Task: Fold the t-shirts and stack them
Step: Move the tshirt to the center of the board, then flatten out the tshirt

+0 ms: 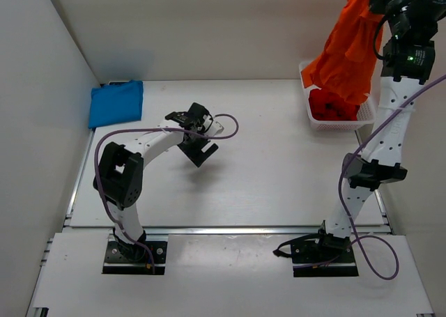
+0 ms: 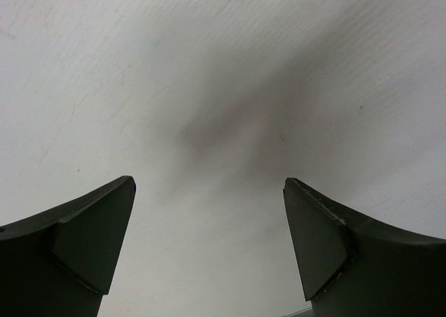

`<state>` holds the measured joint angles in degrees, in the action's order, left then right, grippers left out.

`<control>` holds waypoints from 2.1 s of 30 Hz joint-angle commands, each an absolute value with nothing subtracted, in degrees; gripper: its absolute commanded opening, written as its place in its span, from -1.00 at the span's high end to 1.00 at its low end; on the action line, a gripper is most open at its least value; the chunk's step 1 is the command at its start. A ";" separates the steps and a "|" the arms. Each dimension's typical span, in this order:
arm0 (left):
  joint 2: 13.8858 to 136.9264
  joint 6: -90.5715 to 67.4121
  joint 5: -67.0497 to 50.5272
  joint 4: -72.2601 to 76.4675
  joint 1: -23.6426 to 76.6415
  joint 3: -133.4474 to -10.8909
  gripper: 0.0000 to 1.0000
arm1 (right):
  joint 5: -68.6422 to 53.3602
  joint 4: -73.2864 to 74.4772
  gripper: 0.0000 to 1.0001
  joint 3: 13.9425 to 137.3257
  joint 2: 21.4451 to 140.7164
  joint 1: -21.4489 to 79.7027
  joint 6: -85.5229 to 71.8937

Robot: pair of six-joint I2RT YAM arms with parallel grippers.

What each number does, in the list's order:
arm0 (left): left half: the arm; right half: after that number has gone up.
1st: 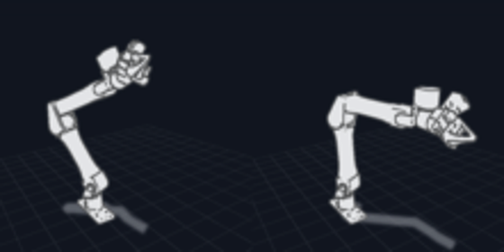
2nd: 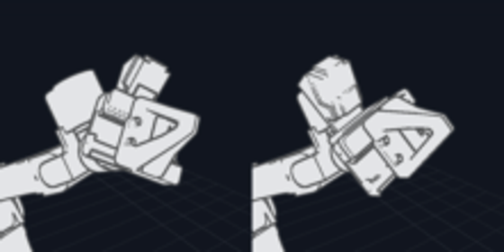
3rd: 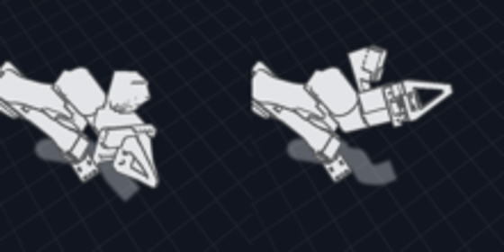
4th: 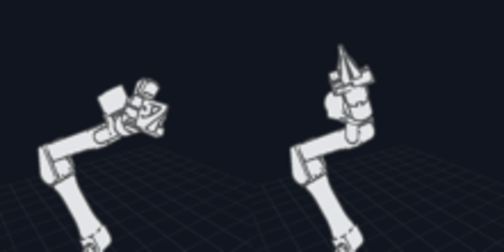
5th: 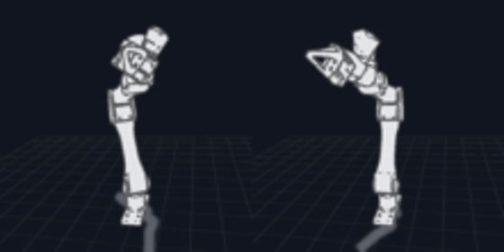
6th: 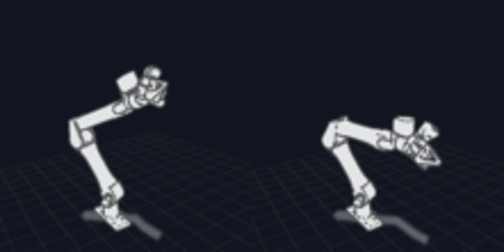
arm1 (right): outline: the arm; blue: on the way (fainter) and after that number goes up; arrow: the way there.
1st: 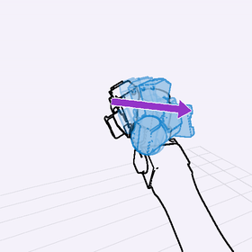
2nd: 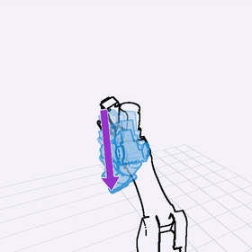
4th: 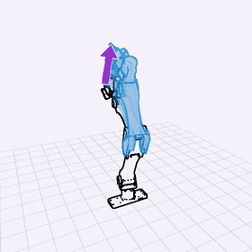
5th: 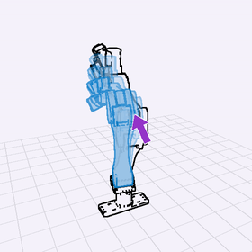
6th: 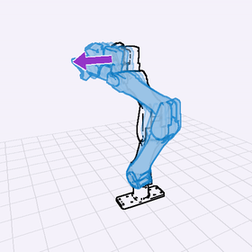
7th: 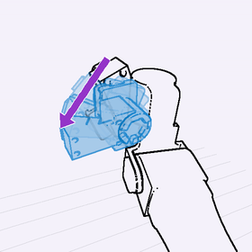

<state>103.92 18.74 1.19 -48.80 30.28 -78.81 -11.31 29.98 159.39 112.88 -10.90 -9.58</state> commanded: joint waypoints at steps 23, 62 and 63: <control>99.49 9.23 13.71 -45.09 9.05 -91.23 -0.98 | -33.04 25.05 1.00 133.33 100.81 2.54 -15.30; 91.15 18.56 1.17 -51.50 23.04 -81.66 -0.96 | -25.39 28.48 -0.64 106.53 121.63 20.04 -20.21; 90.27 18.28 -1.12 -51.68 22.07 -79.74 -0.98 | -25.92 27.61 -0.64 105.57 122.68 21.08 -21.52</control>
